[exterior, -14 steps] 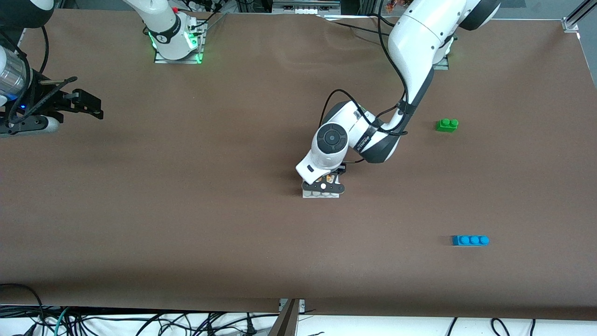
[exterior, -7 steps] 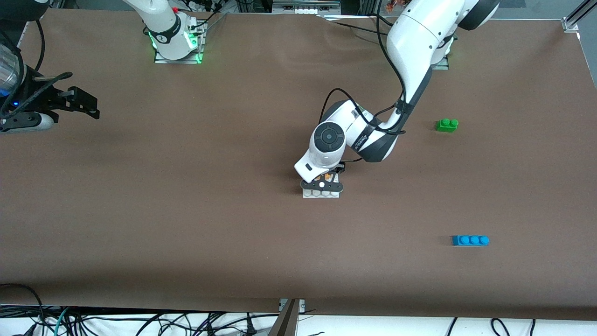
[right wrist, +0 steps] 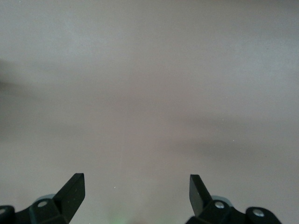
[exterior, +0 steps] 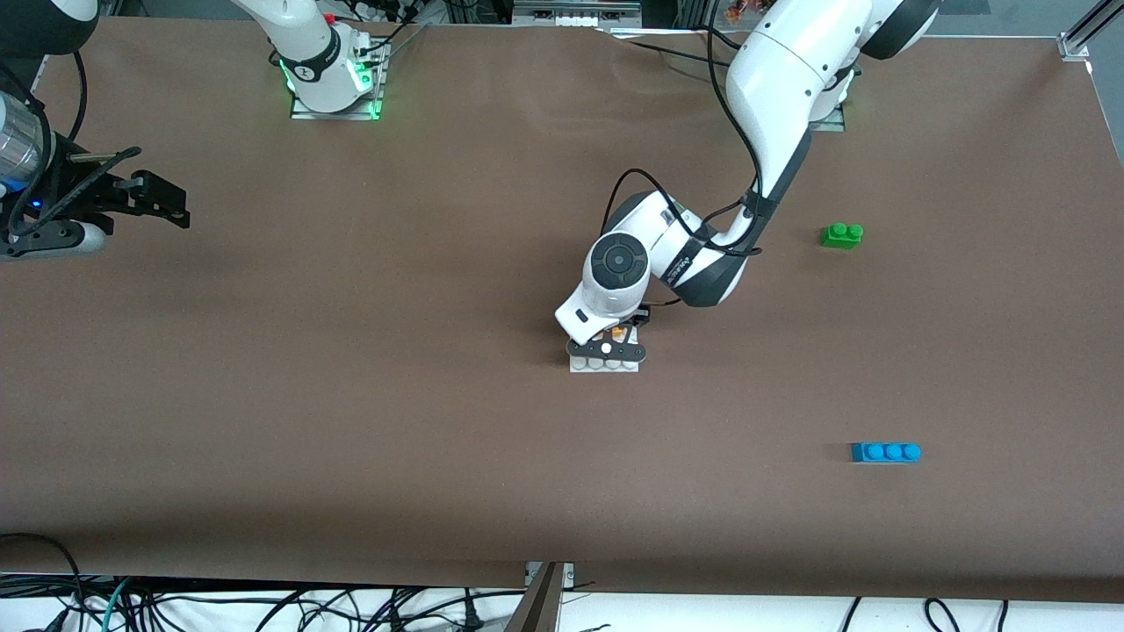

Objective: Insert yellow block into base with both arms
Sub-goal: 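Press the yellow block down onto the plate studs with the left gripper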

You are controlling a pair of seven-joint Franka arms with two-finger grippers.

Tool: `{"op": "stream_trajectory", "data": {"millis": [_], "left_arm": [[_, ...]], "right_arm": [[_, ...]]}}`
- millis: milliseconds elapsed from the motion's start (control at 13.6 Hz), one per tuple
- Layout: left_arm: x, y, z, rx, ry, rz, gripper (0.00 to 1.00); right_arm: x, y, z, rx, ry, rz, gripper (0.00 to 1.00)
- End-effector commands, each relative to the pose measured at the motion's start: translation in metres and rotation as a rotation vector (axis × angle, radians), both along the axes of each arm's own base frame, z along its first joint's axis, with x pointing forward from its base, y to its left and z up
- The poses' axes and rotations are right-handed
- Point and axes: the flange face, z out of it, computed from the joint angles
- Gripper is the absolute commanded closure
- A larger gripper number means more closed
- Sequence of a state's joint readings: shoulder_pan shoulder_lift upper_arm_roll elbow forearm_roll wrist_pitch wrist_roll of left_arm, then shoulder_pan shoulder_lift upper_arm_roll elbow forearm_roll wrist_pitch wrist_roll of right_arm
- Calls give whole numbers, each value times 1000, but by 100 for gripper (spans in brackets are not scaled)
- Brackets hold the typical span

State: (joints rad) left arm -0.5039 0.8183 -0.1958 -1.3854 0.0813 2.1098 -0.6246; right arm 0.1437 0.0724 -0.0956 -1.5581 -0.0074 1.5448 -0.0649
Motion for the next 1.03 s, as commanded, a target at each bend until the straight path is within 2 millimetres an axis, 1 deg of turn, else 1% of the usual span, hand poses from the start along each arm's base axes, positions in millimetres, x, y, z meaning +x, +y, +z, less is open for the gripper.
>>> {"op": "stream_trajectory", "data": {"millis": [0, 74, 147, 221, 442, 516, 664, 811, 885, 959], "left_arm": [[-2, -1, -10, 45, -19, -13, 38], [-2, -1, -10, 45, -19, -12, 34], [-3, -2, -10, 45, -19, -13, 15], [-2, -4, -8, 42, -23, -14, 0], [-2, -4, -5, 40, -23, -13, 0], [-1, -4, -1, 36, -27, -11, 0], [6, 1, 7, 31, -33, 2, 0], [7, 4, 40, 33, -42, 18, 0], [9, 10, 61, 48, -38, 18, 0], [16, 25, 89, 53, -53, 28, 0]], "right_arm": [[0, -5, 3, -11, 8, 2, 1], [0, -5, 3, -11, 8, 2, 1], [0, -4, 3, -10, 8, 4, 1], [0, -3, 3, -9, 6, 4, 1], [0, 0, 3, -4, 5, 7, 1], [-1, -1, 4, -4, 5, 5, 1], [0, -2, 3, -3, 8, 3, 1], [-1, -3, 3, -3, 6, 3, 1], [-1, -2, 3, -3, 6, 5, 1], [-1, -2, 2, -3, 9, 5, 1]]}}
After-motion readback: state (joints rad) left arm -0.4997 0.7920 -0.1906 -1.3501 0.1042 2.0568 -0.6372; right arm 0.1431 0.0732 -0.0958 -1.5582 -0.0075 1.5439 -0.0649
